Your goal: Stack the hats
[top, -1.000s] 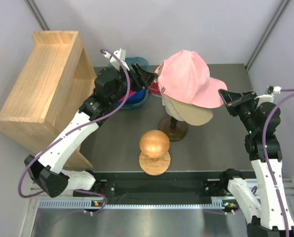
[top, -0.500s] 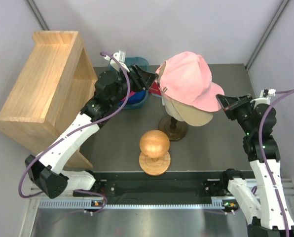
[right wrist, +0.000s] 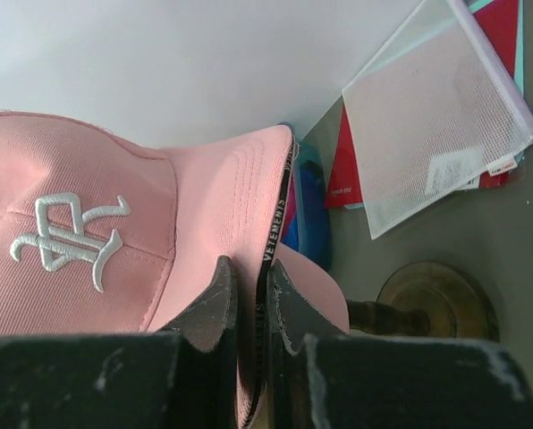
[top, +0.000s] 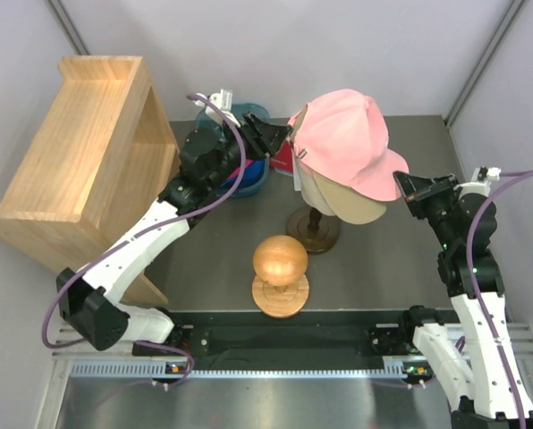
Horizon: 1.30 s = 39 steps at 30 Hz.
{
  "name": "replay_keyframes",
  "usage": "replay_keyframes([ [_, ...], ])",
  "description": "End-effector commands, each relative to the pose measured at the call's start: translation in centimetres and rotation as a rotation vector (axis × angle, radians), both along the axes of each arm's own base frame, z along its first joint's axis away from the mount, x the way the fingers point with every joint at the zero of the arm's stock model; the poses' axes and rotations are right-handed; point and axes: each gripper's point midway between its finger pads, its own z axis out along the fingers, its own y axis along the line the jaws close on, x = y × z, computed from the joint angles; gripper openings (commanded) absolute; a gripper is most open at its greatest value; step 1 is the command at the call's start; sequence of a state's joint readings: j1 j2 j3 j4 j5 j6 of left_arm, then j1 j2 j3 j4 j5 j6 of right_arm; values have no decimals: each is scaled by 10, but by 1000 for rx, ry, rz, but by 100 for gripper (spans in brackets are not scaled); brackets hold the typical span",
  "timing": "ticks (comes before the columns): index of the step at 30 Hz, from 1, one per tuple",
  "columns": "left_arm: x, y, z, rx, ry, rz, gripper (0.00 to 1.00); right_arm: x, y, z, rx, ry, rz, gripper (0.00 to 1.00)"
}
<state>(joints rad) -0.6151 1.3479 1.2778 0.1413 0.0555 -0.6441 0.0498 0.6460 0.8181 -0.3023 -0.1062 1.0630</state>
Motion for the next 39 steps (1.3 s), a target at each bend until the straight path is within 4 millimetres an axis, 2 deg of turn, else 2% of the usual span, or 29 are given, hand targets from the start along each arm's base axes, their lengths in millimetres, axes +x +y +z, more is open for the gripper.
replay_keyframes([
  [1, 3, -27, -143, 300, 262, -115, 60, -16, -16, -112, -186, 362, -26, 0],
  [4, 16, -38, -143, 290, 242, -120, 60, -7, -17, -100, -161, 307, -50, 0],
  [5, 22, -43, -132, 268, 208, -125, 60, -5, -17, -96, -155, 292, -54, 0],
  [6, 26, -48, -138, 272, 211, -131, 60, -1, -21, -93, -156, 278, -80, 0],
  [8, 33, -54, -129, 261, 175, -135, 60, 5, -21, -83, -147, 238, -87, 0],
  [9, 38, -56, -134, 266, 178, -131, 60, 8, -21, -81, -146, 230, -88, 0],
  [11, 41, -56, -128, 276, 156, -126, 60, 14, -21, -71, -147, 193, -89, 0],
  [14, 41, -52, -129, 299, 147, -113, 60, 22, -15, -63, -151, 163, -60, 0],
  [16, 37, -45, -133, 324, 151, -99, 60, 24, -7, -66, -144, 163, -14, 0],
  [18, 36, -33, -132, 347, 147, -64, 61, 24, -3, -65, -138, 155, 6, 0],
  [20, 34, -24, -141, 372, 160, -38, 61, 23, 3, -66, -133, 147, 38, 0],
  [21, 34, -18, -138, 375, 151, -24, 62, 22, 5, -67, -132, 146, 52, 0],
  [22, 32, -9, -149, 402, 181, -6, 62, 20, 10, -69, -129, 147, 81, 0],
  [24, 29, 0, -147, 418, 184, 11, 63, 16, 16, -72, -136, 155, 114, 0],
  [25, 25, 4, -154, 435, 198, 16, 63, 14, 18, -72, -141, 159, 125, 0],
  [29, 7, 12, -149, 435, 183, -11, 70, 1, 20, -72, -150, 173, 143, 1],
  [33, -11, 19, -151, 435, 201, -38, 75, -8, 19, -66, -152, 173, 144, 6],
  [36, -24, 23, -141, 427, 176, -59, 82, -14, 21, -60, -145, 162, 153, 18],
  [37, -27, 24, -139, 425, 172, -64, 83, -16, 22, -60, -140, 162, 161, 30],
  [39, -32, 27, -130, 413, 153, -67, 88, -18, 22, -57, -134, 154, 162, 40],
])
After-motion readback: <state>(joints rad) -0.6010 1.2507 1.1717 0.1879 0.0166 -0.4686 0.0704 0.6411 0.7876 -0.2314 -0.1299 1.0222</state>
